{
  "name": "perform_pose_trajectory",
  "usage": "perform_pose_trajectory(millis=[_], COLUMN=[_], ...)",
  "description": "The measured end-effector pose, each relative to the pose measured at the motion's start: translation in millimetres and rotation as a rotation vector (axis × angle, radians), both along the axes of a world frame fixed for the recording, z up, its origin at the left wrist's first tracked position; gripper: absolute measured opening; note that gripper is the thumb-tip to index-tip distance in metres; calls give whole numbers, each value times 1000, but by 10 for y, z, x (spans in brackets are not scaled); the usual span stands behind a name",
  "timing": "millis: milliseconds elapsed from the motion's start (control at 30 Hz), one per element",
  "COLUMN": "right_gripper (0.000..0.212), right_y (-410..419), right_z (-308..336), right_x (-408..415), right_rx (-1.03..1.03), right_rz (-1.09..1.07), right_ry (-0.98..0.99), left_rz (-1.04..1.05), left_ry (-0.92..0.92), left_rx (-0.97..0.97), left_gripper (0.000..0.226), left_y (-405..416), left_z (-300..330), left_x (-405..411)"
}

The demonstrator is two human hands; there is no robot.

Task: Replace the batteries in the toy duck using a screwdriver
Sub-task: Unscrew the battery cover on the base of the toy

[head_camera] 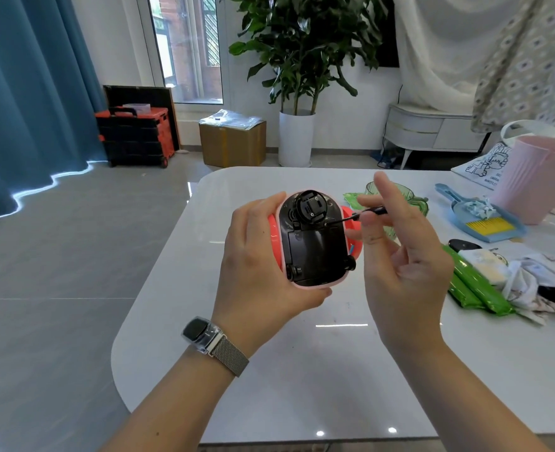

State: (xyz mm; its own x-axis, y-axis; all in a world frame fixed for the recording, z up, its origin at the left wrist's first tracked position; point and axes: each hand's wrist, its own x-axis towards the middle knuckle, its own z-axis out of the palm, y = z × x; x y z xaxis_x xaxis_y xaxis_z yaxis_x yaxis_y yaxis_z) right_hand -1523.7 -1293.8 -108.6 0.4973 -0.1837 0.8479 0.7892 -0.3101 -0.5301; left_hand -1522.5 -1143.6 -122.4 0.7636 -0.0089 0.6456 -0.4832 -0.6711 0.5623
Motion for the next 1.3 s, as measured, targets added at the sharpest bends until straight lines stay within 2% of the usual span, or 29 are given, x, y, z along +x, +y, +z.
perform_pose_trajectory(millis=[433,567,733,1000,1167,1300], right_gripper=[29,35,29,17,17,22], right_y=[-44,-44,-21,-24,-50,-69], right_z=[66,60,74,43,46,50], right_x=[-27,-37,-58,-56,-41,-34], right_rx=[26,11,117,-28,11,-51], right_rz=[-3,29,107,-92,-92,-180], right_ry=[12,11,102,-52,-57,-73], left_rz=[4,0,-8,3,1,1], left_ry=[-8,-14,-18,-13,-13,-15], left_rx=[-19,-25,-15,-19,-29,-36], left_gripper=[110,109,108,108,109,108], left_y=[-1,0,-8,-30,-18,-34], left_z=[-8,-2,-4,7,3,5], left_x=[18,21,7,-8,-3,-7])
